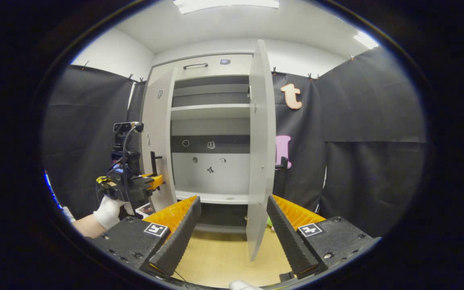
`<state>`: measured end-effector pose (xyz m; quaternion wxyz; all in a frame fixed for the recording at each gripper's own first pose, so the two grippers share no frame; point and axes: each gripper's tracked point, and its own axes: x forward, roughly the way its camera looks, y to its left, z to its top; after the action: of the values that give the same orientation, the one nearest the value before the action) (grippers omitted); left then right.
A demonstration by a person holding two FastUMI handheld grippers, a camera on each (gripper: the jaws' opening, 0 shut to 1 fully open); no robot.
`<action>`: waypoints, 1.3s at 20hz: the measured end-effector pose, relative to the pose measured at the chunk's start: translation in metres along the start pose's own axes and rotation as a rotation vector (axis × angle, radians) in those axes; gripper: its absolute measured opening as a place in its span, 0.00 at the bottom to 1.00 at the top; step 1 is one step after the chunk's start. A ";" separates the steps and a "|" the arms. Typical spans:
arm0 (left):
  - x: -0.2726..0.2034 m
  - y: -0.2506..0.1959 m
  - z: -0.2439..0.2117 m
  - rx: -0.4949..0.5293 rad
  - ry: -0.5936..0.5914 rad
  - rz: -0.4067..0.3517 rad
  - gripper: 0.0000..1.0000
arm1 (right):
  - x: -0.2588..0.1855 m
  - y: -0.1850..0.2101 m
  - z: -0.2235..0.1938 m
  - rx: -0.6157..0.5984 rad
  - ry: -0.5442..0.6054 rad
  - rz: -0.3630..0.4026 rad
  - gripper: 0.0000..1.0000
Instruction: Open the right door of the double-door shoe cabinet with the right hand, and open the left door with the left hand.
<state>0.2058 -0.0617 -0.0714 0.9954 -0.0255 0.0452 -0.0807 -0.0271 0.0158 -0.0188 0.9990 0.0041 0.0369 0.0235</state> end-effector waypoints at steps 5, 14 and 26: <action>-0.027 0.023 -0.001 0.008 -0.004 0.037 0.04 | -0.004 0.023 -0.004 0.003 0.002 0.045 1.00; -0.061 0.073 -0.007 0.023 -0.003 0.134 0.00 | -0.005 0.059 -0.010 0.005 0.022 0.128 1.00; -0.075 0.128 -0.008 0.048 -0.025 0.174 0.00 | -0.002 0.077 -0.009 0.007 0.024 0.147 1.00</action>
<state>0.1515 0.0762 -0.0806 0.9994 0.0014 0.0329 0.0052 -0.0330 0.0929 -0.0269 0.9941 0.0101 0.0484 0.0965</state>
